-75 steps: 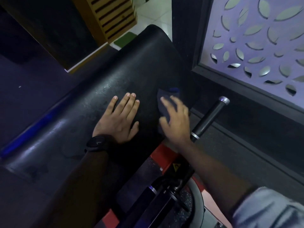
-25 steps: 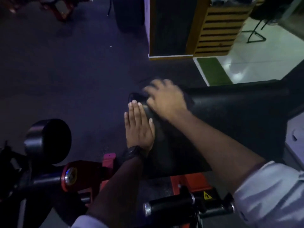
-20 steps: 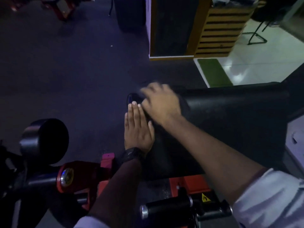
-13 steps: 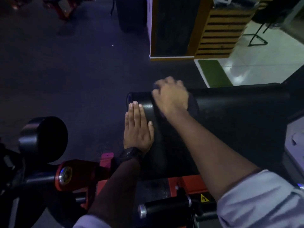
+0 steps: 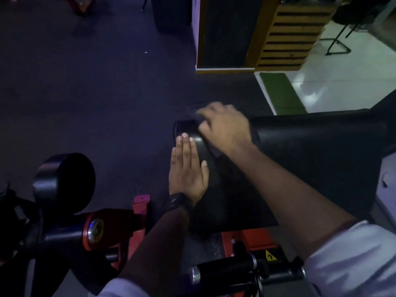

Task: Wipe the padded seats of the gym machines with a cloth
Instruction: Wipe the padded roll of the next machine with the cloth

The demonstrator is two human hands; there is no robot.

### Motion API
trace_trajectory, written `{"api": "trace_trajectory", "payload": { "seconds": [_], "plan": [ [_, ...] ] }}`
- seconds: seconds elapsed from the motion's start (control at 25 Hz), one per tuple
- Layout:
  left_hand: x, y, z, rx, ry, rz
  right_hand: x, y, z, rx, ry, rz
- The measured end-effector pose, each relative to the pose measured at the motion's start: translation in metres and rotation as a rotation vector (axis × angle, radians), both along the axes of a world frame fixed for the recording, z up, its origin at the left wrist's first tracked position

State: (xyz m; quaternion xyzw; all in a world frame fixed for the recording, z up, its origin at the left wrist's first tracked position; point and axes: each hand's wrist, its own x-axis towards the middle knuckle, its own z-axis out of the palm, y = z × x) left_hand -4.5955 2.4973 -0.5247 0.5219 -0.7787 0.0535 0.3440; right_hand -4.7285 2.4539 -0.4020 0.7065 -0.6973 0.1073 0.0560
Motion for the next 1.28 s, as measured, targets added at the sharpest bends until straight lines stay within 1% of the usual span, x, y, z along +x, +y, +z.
{"api": "trace_trajectory", "payload": {
  "seconds": [0.04,0.08,0.12,0.16,0.24,0.28,0.32,0.36,0.44,0.48,0.52,0.6,0.64,0.68,0.76,0.8,0.84,0.92,0.96,1.0,1.08,1.12,1.16,1.2,1.24,1.28],
  "plan": [
    [0.001,0.000,-0.001,0.001,-0.009,0.001,-0.013,-0.004,0.004,-0.008,-0.045,-0.204],
    [0.001,0.001,-0.002,-0.008,-0.027,0.000,-0.017,-0.003,0.006,0.000,-0.082,-0.360],
    [0.000,0.001,-0.002,-0.024,-0.051,0.004,-0.013,0.000,0.004,-0.028,-0.074,-0.415],
    [0.000,0.001,-0.003,-0.036,-0.069,0.010,0.001,0.002,-0.001,-0.063,-0.041,-0.350],
    [0.000,0.002,-0.005,-0.047,-0.087,0.002,0.024,0.022,-0.019,-0.109,0.001,-0.041],
    [0.000,0.003,-0.005,-0.063,-0.094,0.000,0.016,0.025,-0.020,-0.103,0.039,0.063],
    [-0.001,0.002,-0.005,-0.073,-0.101,0.004,-0.002,0.020,-0.015,-0.080,0.056,0.073],
    [-0.001,0.000,-0.005,-0.073,-0.105,0.008,-0.021,0.013,-0.007,-0.074,0.023,-0.071],
    [-0.001,0.001,-0.006,-0.075,-0.119,-0.007,-0.037,0.011,0.001,-0.042,-0.093,-0.427],
    [-0.001,0.001,-0.005,-0.080,-0.132,-0.011,-0.031,0.013,-0.003,-0.060,-0.079,-0.464],
    [-0.001,0.001,-0.005,-0.083,-0.147,-0.013,-0.017,0.016,-0.008,-0.105,-0.031,-0.341],
    [-0.001,0.001,-0.004,-0.088,-0.165,-0.009,-0.009,0.028,-0.018,-0.137,0.064,0.001],
    [0.000,0.000,-0.004,-0.090,-0.171,-0.011,-0.022,0.027,-0.019,-0.127,0.096,0.067],
    [0.000,0.000,-0.003,-0.090,-0.182,-0.019,-0.037,0.022,-0.013,-0.103,0.060,-0.015],
    [-0.003,0.000,-0.002,-0.103,-0.251,-0.061,-0.054,0.017,-0.002,-0.076,-0.060,-0.394],
    [-0.006,0.001,0.000,-0.115,-0.292,-0.094,-0.050,0.018,-0.004,-0.100,-0.066,-0.458],
    [-0.008,0.002,0.002,-0.116,-0.321,-0.120,-0.038,0.023,-0.008,-0.126,-0.023,-0.345],
    [-0.009,0.002,0.009,-0.075,-0.326,-0.154,-0.040,0.040,-0.018,-0.175,0.098,-0.023],
    [-0.010,0.003,0.014,-0.044,-0.310,-0.165,-0.058,0.040,-0.019,-0.135,0.127,0.023],
    [-0.015,0.005,0.019,-0.013,-0.293,-0.176,-0.075,0.037,-0.012,-0.104,0.082,-0.102],
    [-0.033,0.007,0.030,0.027,-0.230,-0.175,-0.085,0.038,-0.002,-0.081,-0.075,-0.470],
    [-0.045,0.005,0.033,0.045,-0.178,-0.157,-0.079,0.038,-0.006,-0.106,-0.054,-0.495],
    [-0.056,0.003,0.037,0.069,-0.123,-0.126,-0.067,0.042,-0.010,-0.105,0.016,-0.361],
    [-0.066,0.001,0.039,0.081,-0.082,-0.086,-0.065,0.047,-0.014,-0.121,0.065,-0.166],
    [-0.073,0.000,0.038,0.078,-0.064,-0.047,-0.077,0.050,-0.014,-0.117,0.107,-0.015],
    [-0.076,0.000,0.035,0.063,-0.069,-0.019,-0.100,0.044,-0.014,-0.093,0.103,0.020]
  ]
}}
